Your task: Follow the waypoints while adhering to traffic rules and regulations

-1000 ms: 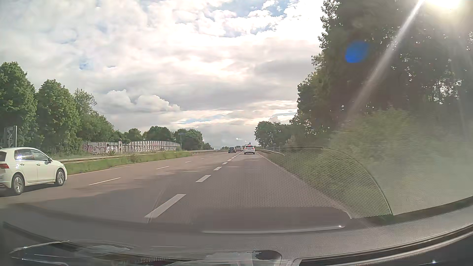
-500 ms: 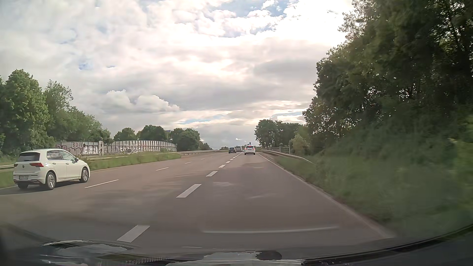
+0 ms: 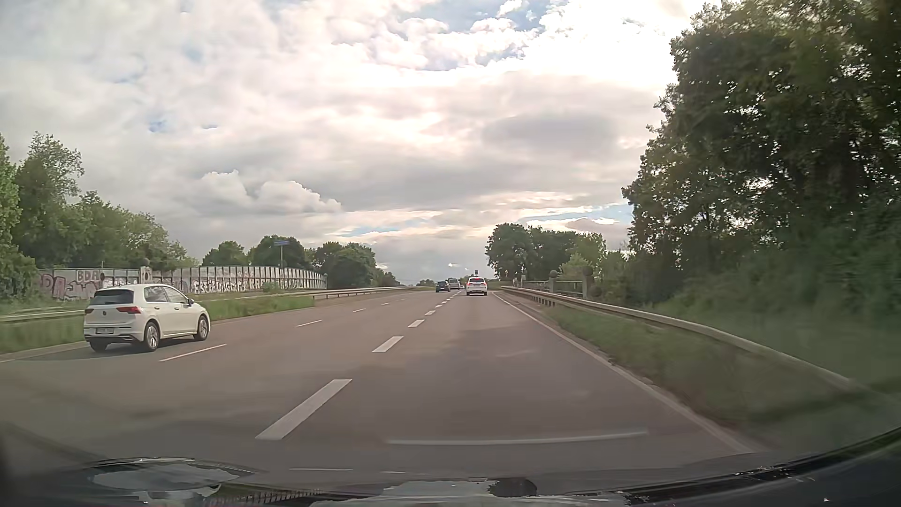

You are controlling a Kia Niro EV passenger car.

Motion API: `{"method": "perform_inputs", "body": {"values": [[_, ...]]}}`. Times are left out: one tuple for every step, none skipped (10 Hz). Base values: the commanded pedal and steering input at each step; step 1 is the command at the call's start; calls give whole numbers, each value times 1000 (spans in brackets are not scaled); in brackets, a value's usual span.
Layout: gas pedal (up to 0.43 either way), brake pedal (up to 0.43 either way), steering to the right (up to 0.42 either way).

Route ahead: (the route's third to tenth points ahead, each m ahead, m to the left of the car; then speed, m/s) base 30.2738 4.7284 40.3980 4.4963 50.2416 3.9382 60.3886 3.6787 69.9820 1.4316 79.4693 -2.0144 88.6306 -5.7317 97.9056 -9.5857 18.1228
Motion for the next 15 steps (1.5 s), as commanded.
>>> {"method": "perform_inputs", "body": {"values": [[0, 61, 0], [0, 91, 0], [0, 98, 0], [0, 104, 0], [0, 104, 0], [0, 104, 0], [0, 104, 0], [0, 104, 0], [0, 104, 0], [0, 116, 0], [0, 128, 0], [0, 140, 1], [0, 146, 1], [0, 152, 2], [0, 152, 2]]}}
